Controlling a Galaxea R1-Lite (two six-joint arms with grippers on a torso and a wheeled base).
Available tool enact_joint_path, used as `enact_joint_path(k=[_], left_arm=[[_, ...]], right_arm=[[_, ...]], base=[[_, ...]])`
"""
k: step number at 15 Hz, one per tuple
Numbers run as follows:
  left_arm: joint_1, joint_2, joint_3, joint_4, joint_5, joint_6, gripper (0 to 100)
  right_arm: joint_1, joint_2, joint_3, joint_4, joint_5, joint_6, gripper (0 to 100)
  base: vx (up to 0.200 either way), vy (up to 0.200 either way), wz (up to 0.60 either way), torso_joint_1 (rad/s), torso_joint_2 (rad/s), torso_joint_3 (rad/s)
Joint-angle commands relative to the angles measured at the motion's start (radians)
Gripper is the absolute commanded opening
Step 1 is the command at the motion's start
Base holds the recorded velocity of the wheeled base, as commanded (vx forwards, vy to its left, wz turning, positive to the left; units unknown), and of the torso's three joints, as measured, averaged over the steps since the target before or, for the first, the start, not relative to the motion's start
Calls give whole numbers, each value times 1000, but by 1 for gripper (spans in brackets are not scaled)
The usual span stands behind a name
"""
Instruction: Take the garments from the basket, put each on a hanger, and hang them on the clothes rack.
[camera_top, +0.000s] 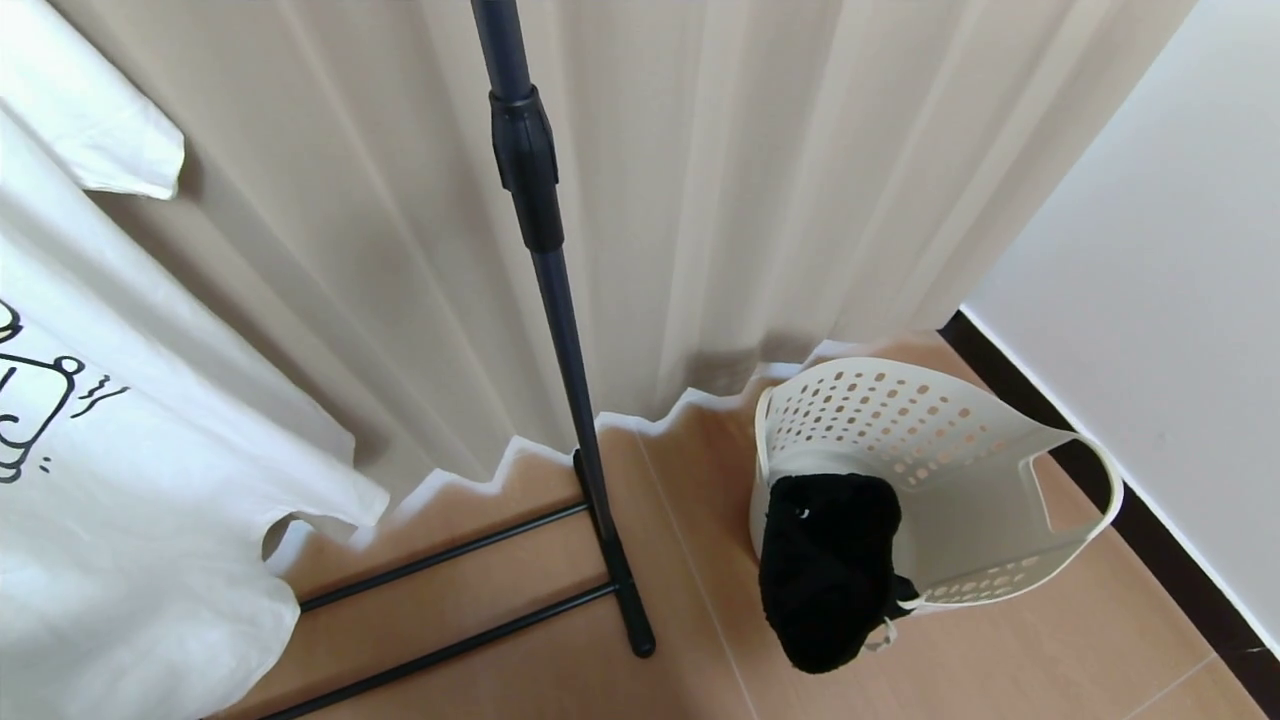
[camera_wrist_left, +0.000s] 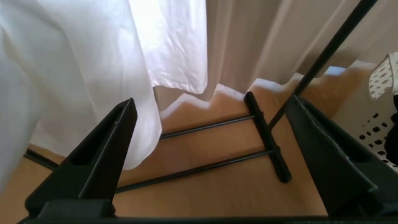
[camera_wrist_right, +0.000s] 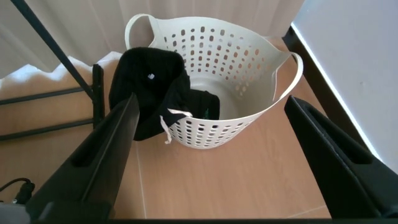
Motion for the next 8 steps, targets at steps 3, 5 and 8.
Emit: enact_joint_path(k=[3,5,8], left_arm=[[2,0,0,0,2,0,100],[0,0,0,0,3,0,100],[2,0,0,0,6,-2,100]], right_arm=[[0,1,-2,4,0,-16,100],[0,1,-2,4,0,-16,100],[-7,15,-2,4,0,-16,100]], base=[[0,0,0,5,4,-194],[0,0,0,5,2,-193],[0,0,0,2,4,-201]])
